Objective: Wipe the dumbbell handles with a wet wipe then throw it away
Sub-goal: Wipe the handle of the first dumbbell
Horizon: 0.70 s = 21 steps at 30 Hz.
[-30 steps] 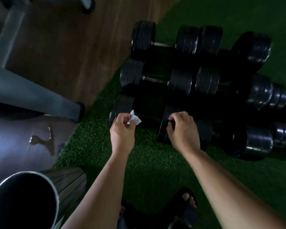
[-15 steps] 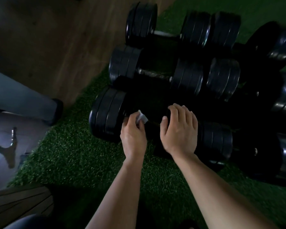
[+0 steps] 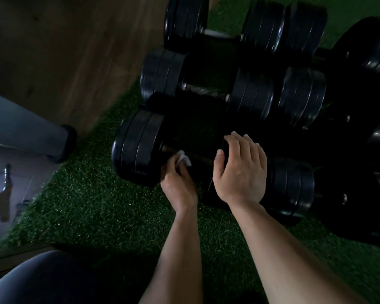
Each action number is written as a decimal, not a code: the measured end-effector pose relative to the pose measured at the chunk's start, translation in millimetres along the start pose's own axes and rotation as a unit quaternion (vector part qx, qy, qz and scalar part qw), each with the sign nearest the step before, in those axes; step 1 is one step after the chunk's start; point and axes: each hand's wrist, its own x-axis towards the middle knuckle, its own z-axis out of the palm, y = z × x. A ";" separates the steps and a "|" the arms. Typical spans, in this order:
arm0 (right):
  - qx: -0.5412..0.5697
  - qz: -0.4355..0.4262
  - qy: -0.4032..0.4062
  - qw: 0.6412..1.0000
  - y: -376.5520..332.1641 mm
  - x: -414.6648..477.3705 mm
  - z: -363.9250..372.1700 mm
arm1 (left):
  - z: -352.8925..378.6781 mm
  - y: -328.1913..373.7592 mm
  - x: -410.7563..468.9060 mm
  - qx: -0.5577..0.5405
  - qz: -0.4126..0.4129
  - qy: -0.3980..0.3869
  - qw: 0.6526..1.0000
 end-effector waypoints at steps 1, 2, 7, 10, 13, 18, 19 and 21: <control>0.001 -0.001 0.003 1.000 -0.1 0.1 0.7 | 1.5 -4.8 -2.0 0.031 0.004 0.009 0.999; 0.001 -0.001 0.006 1.000 -0.2 0.3 1.1 | 1.7 -7.2 -5.7 0.022 0.020 0.004 1.000; 0.000 -0.001 0.013 1.000 -0.1 0.5 1.2 | -3.1 -13.5 1.6 0.091 0.139 -0.094 0.982; 0.002 -0.002 0.020 1.000 -0.4 0.6 1.6 | -14.5 -9.1 15.3 0.088 0.125 0.005 0.988; 0.003 -0.002 0.021 1.000 -0.8 1.1 1.8 | -11.8 -11.9 10.4 0.130 0.140 -0.004 0.982; 0.004 -0.001 0.018 1.000 -0.1 1.2 1.9 | -11.6 -16.9 5.6 0.139 0.104 -0.091 0.981; 0.004 -0.001 0.019 1.000 0.0 1.3 2.1 | -13.8 -15.6 8.4 0.097 0.083 -0.063 0.990; 0.004 -0.002 0.019 1.000 0.0 1.3 2.6 | -14.0 -15.8 14.4 0.020 0.058 -0.028 0.998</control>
